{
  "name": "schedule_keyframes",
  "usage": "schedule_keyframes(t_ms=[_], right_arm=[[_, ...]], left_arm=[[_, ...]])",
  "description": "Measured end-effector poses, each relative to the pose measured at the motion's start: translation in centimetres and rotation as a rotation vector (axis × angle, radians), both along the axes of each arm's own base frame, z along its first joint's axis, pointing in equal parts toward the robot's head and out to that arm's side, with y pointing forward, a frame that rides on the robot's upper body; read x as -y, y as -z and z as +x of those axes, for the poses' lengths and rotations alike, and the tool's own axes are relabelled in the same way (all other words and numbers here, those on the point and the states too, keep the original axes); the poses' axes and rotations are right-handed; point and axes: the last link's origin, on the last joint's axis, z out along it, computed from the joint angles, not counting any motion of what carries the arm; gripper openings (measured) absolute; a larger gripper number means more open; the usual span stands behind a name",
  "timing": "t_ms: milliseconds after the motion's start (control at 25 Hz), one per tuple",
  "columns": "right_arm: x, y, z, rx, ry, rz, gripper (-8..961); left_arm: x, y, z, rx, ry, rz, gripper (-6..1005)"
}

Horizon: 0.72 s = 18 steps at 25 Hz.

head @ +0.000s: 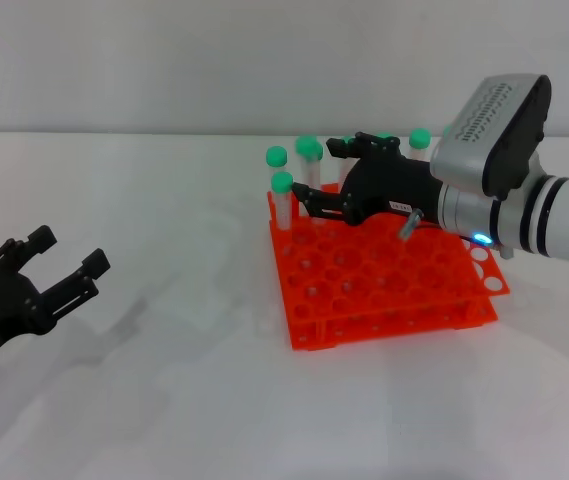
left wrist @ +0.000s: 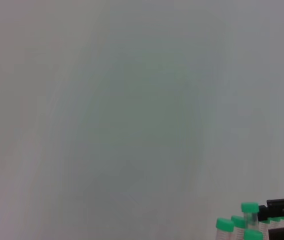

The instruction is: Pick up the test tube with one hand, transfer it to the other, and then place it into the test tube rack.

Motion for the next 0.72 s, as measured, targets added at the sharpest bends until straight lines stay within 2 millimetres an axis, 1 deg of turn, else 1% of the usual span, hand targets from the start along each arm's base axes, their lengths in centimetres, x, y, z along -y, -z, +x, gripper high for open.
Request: schedule_keyframes(t_ms=[120, 400, 480, 720], right_arm=[[0.1, 0.0, 0.5, 0.011, 0.007, 0.008, 750], [0.6, -0.3, 1.7, 0.007, 0.032, 0.025, 750], [0.8, -0.8, 2.0, -0.011, 0.041, 0.041, 749], [2.0, -4.3, 4.8, -0.089, 0.089, 0.163, 746]], left_arm=[[-0.1, 0.0, 0.1, -0.008, 0.008, 0.003, 893], [-0.2, -0.2, 0.1, -0.023, 0.014, 0.008, 893], [-0.2, -0.3, 0.0, -0.029, 0.014, 0.012, 893], [-0.2, -1.0, -0.4, -0.054, 0.003, 0.034, 893]])
